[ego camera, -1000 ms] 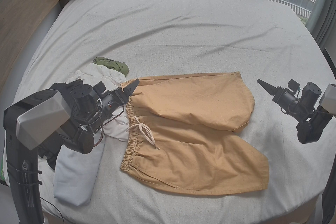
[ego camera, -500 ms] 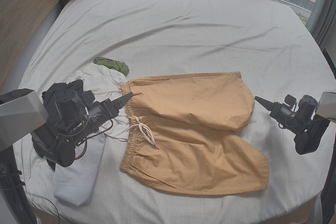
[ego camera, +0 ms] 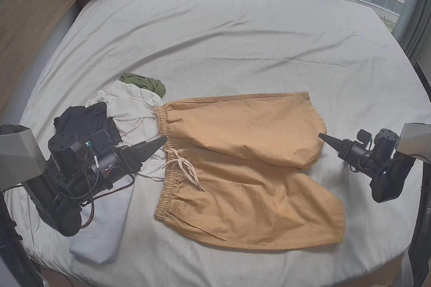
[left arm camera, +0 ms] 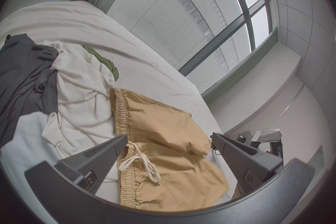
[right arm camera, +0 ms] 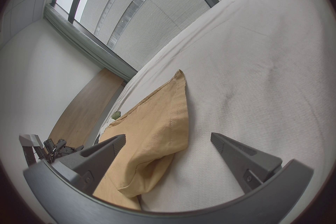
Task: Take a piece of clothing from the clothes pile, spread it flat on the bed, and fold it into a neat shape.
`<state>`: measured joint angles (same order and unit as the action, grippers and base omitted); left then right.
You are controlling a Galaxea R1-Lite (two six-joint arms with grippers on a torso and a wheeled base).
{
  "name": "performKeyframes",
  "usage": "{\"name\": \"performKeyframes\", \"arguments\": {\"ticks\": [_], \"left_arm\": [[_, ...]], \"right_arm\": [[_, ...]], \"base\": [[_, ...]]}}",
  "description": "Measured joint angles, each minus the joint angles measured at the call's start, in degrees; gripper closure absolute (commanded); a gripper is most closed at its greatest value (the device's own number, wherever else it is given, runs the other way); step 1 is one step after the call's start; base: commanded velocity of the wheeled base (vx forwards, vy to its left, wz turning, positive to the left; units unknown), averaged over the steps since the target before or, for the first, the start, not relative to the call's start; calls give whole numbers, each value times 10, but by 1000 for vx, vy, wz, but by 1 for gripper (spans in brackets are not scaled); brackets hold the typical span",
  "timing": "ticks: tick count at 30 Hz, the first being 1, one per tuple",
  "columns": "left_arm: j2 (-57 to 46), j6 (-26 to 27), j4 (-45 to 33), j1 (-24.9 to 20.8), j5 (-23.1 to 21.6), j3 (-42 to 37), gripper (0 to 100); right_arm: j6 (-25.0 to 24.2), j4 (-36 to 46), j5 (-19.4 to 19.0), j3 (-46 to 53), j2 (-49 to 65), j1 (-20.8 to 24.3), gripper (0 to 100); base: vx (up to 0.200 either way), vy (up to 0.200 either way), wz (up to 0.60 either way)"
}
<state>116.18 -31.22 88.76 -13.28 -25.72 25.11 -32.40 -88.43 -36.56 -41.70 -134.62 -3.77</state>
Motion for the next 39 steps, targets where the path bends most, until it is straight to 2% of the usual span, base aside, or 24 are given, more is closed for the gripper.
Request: {"name": "performKeyframes", "arguments": {"ticks": [7,21,28,39], "left_arm": [[8,0,1,-3,-2,-5,0],[23,2,2,-8,0,-3,0],[29,2,2,-9,0,-3,0],[31,2,2,-9,1,-1,0]], "right_arm": [[0,0,20,-18,-14,29,0],[-5,0,22,7,33,38,0],[-57,1,17,38,67,39,0],[-94,1,2,52,91,38,0]], "base": [[0,0,0],[0,0,0],[0,0,0],[0,0,0]]}}
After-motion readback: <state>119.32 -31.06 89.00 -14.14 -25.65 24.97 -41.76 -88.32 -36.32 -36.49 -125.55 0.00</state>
